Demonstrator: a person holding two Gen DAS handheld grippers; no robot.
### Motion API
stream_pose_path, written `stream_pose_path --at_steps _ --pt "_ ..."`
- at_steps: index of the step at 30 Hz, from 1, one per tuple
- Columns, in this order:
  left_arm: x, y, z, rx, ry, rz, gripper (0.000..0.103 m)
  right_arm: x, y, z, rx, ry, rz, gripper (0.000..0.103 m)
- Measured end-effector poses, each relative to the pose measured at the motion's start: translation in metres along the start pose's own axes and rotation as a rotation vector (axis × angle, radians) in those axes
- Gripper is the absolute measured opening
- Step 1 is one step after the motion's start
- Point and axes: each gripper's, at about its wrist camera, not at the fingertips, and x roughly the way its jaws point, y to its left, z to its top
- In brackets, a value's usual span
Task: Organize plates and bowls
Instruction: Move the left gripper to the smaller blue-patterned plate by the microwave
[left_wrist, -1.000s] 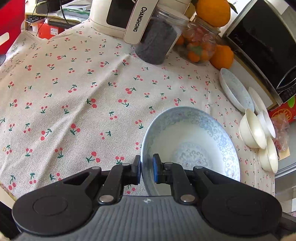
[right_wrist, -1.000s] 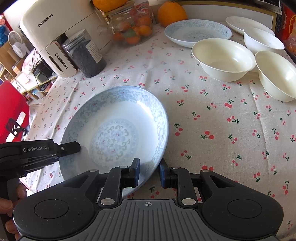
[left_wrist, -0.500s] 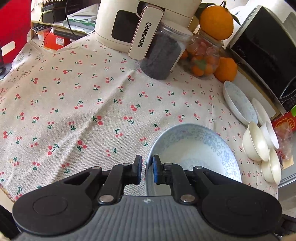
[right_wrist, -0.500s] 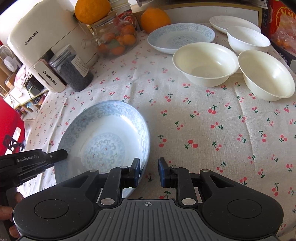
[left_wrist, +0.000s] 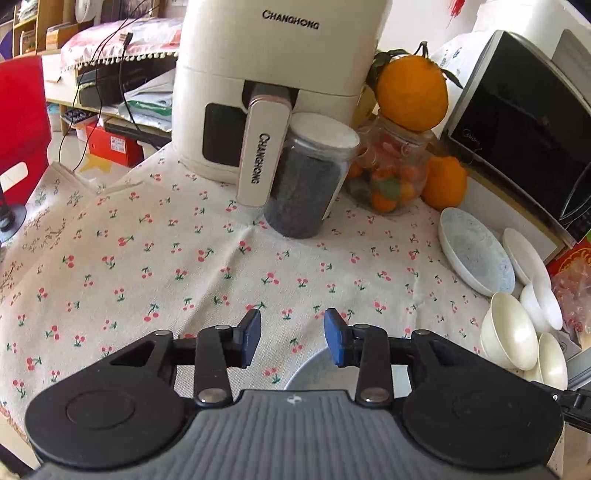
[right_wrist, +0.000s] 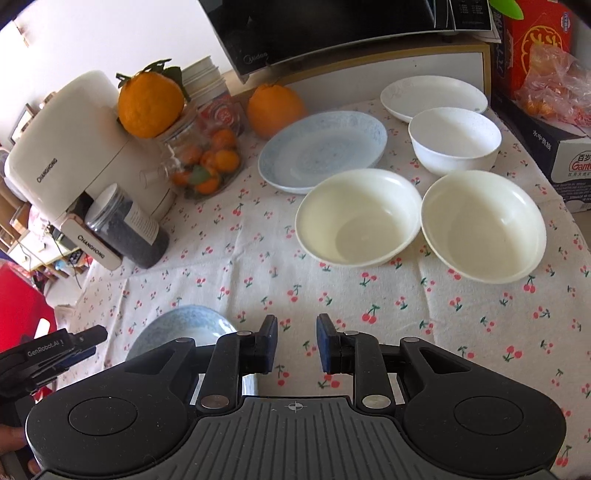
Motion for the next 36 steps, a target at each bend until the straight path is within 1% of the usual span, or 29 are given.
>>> stream_pose_path --at_steps 3,4,5,6,8,9,10,11,13,15,16,19,21,24,27,30,32,36 --pt "0.003 -0.021 0.018 0.035 0.001 -0.041 0.043 -0.002 -0.015 0.03 0.02 -0.039 -0.021 0.037" --pt "0.004 -0.03 0.023 0.052 -0.007 -0.046 0.046 -0.001 -0.021 0.039 0.033 -0.042 -0.02 0.043" --pt "0.005 -0.038 0.028 0.074 -0.018 -0.044 0.049 0.001 -0.026 0.046 0.05 -0.041 -0.017 0.045" --pt "0.008 -0.048 0.032 0.106 -0.036 -0.039 0.05 0.004 -0.034 0.055 0.079 -0.04 -0.008 0.046" --pt "0.014 -0.064 0.041 0.143 -0.044 -0.043 0.055 0.01 -0.05 0.07 0.132 -0.033 0.012 0.046" --pt "0.02 -0.072 0.045 0.154 -0.042 -0.053 0.056 0.014 -0.057 0.076 0.156 -0.03 0.022 0.046" --pt "0.025 -0.079 0.048 0.168 -0.038 -0.063 0.06 0.018 -0.063 0.081 0.181 -0.026 0.03 0.046" --pt "0.031 -0.088 0.051 0.189 -0.032 -0.074 0.066 0.022 -0.07 0.086 0.207 -0.019 0.038 0.046" --pt "0.043 -0.105 0.056 0.237 -0.031 -0.089 0.071 0.032 -0.079 0.097 0.243 -0.005 0.049 0.046" --pt "0.056 -0.12 0.059 0.261 -0.031 -0.09 0.073 0.042 -0.083 0.104 0.252 -0.002 0.056 0.047" --pt "0.065 -0.124 0.062 0.257 -0.015 -0.097 0.073 0.048 -0.083 0.109 0.25 0.002 0.056 0.047" --pt "0.088 -0.131 0.072 0.174 0.034 -0.139 0.072 0.063 -0.082 0.119 0.256 0.007 0.055 0.047" --pt "0.103 -0.135 0.077 0.153 0.055 -0.164 0.072 0.072 -0.082 0.125 0.267 0.008 0.071 0.048" --pt "0.124 -0.146 0.079 0.146 0.068 -0.151 0.069 0.087 -0.083 0.132 0.288 0.018 0.052 0.048" --pt "0.142 -0.155 0.079 0.153 0.095 -0.156 0.062 0.101 -0.086 0.135 0.297 0.03 0.02 0.048" --pt "0.152 -0.161 0.077 0.177 0.093 -0.152 0.054 0.114 -0.089 0.135 0.299 0.036 -0.007 0.048" --pt "0.157 -0.164 0.076 0.195 0.09 -0.143 0.044 0.121 -0.09 0.135 0.292 0.046 -0.022 0.048" --pt "0.169 -0.169 0.076 0.228 0.091 -0.152 0.036 0.132 -0.091 0.138 0.278 0.039 -0.056 0.048"
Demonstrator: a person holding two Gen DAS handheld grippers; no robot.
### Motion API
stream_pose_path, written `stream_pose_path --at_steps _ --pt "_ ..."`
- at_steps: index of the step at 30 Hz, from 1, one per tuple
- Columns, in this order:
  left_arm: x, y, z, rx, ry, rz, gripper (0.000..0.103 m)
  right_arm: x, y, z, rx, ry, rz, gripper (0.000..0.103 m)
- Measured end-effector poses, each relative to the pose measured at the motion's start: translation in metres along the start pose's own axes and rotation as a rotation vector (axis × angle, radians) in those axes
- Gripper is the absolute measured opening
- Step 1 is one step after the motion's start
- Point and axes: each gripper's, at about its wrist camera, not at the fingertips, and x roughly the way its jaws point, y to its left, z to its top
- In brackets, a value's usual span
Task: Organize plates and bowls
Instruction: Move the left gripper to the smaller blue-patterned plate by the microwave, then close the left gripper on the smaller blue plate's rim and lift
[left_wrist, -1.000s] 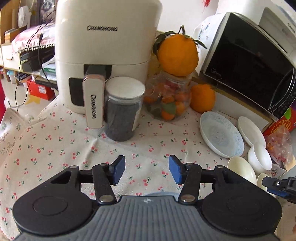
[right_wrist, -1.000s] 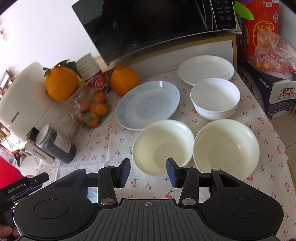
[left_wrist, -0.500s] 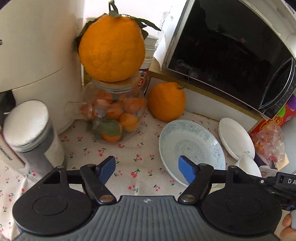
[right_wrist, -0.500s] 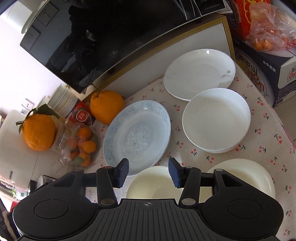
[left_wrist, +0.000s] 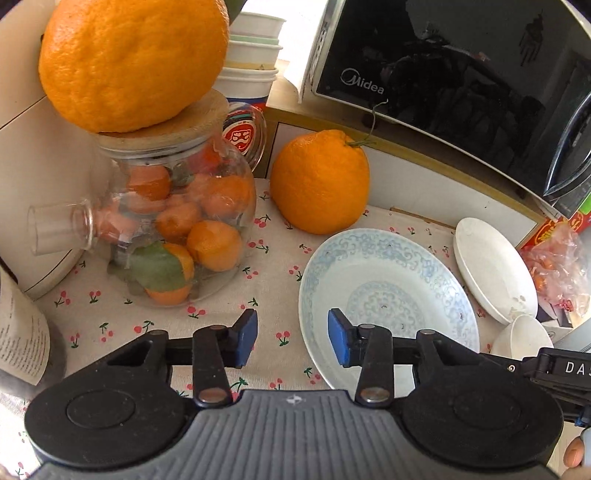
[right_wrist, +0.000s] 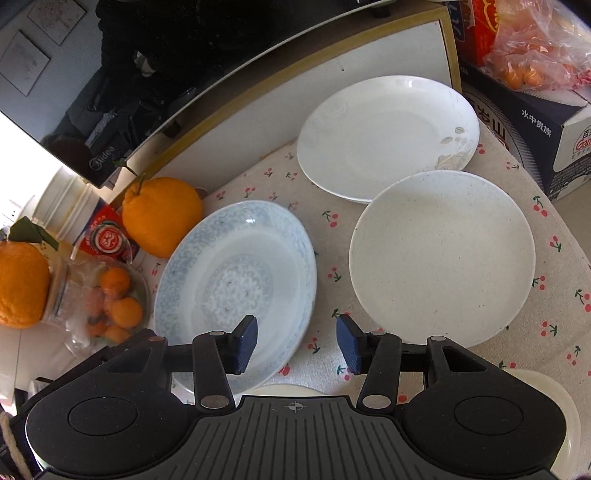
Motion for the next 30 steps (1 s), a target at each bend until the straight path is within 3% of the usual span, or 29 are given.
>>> stream_pose_path --at_steps 13,30 --pt "0.027 0.001 0.001 0.013 0.038 -0.014 0.023 0.016 0.012 0.003 -0.043 -0.029 -0.027 0.036" --pt "0.033 -0.001 -0.001 0.046 0.027 -0.047 0.009 0.022 0.022 -0.004 -0.143 -0.08 -0.119 0.019"
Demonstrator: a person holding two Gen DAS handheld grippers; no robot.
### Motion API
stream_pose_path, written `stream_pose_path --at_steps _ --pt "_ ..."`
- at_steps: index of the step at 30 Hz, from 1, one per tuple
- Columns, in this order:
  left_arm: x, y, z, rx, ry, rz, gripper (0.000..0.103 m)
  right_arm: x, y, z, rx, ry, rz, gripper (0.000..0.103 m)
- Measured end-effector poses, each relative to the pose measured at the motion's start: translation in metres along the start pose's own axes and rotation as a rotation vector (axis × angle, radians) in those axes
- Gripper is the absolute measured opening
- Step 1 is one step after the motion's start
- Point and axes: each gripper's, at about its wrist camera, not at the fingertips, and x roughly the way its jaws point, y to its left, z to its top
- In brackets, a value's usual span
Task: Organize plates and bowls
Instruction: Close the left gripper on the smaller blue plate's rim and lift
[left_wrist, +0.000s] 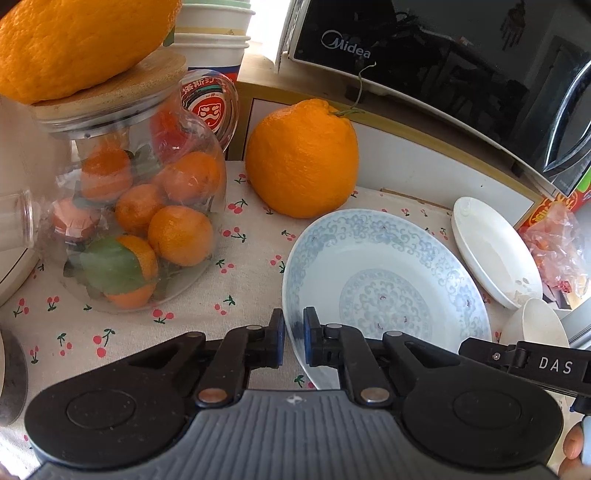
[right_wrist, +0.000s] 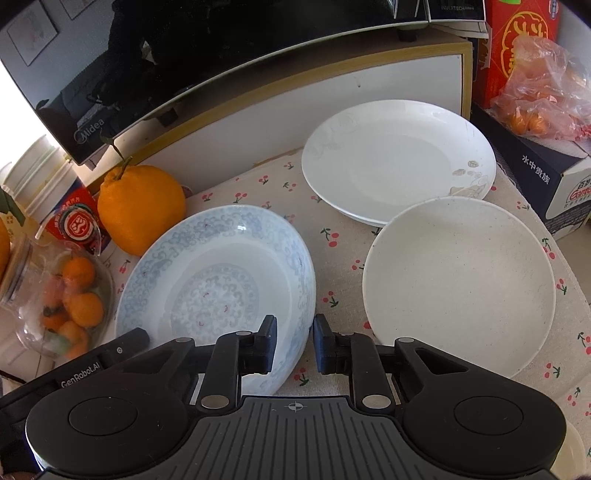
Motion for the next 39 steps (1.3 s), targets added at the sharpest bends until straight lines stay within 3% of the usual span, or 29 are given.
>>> stream_pose_path --at_steps 7,23,39 --pt "0.001 0.002 0.002 -0.012 0.001 -0.009 0.008 0.0 -0.007 0.001 0.022 0.004 0.011 0.009" --pt "-0.013 0.012 0.014 -0.077 -0.004 -0.035 0.007 -0.023 -0.009 0.005 0.081 -0.009 0.059 0.01" --pt "-0.07 0.008 0.009 -0.096 -0.058 -0.069 0.008 -0.077 -0.007 0.004 0.088 -0.07 0.101 0.01"
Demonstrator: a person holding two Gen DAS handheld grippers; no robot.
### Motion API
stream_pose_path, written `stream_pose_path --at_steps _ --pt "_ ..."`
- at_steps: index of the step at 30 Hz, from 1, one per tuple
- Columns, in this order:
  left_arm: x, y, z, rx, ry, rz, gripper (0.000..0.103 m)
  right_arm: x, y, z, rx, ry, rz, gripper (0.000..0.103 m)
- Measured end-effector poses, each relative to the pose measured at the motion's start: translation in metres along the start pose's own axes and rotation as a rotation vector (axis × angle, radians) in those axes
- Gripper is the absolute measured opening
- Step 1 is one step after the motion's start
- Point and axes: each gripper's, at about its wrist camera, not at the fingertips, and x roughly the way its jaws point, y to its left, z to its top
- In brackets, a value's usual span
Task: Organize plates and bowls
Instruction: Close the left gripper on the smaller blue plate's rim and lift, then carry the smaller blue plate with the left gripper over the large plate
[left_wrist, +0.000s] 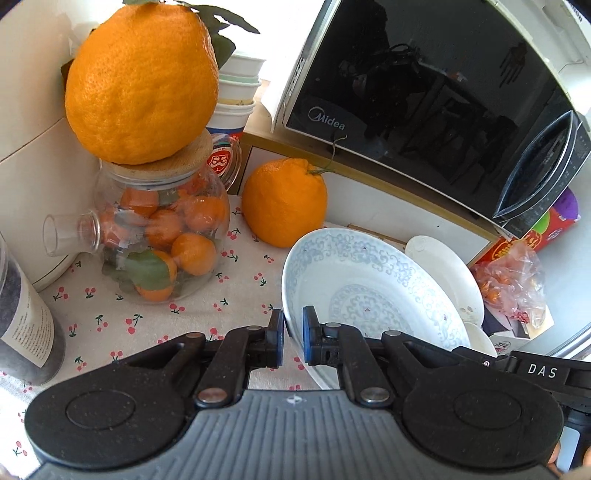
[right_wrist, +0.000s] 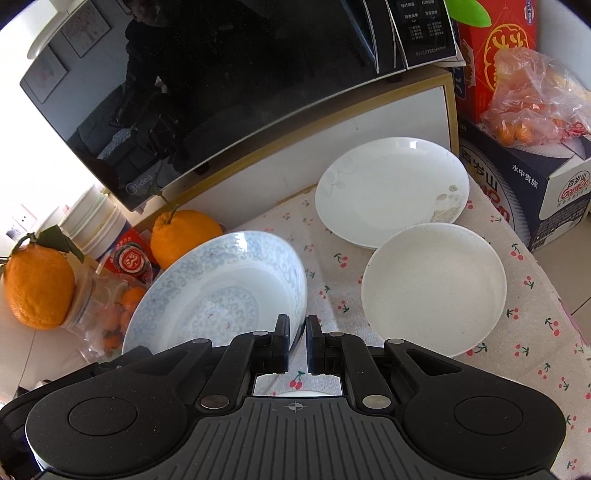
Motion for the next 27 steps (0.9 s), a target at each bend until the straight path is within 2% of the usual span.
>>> stream_pose_path --at_steps 11,18,27 --pt "-0.041 0.008 -0.003 -0.049 -0.048 -0.029 0.008 -0.043 0.011 -0.02 -0.012 -0.041 0.036 0.01" --pt "-0.068 0.012 -0.02 -0.047 -0.091 -0.02 0.008 -0.064 0.021 -0.044 -0.051 -0.046 0.04 0.01" --pt "-0.088 0.025 -0.043 -0.072 -0.085 0.002 0.008 -0.082 0.034 -0.069 -0.112 -0.056 0.039 0.01"
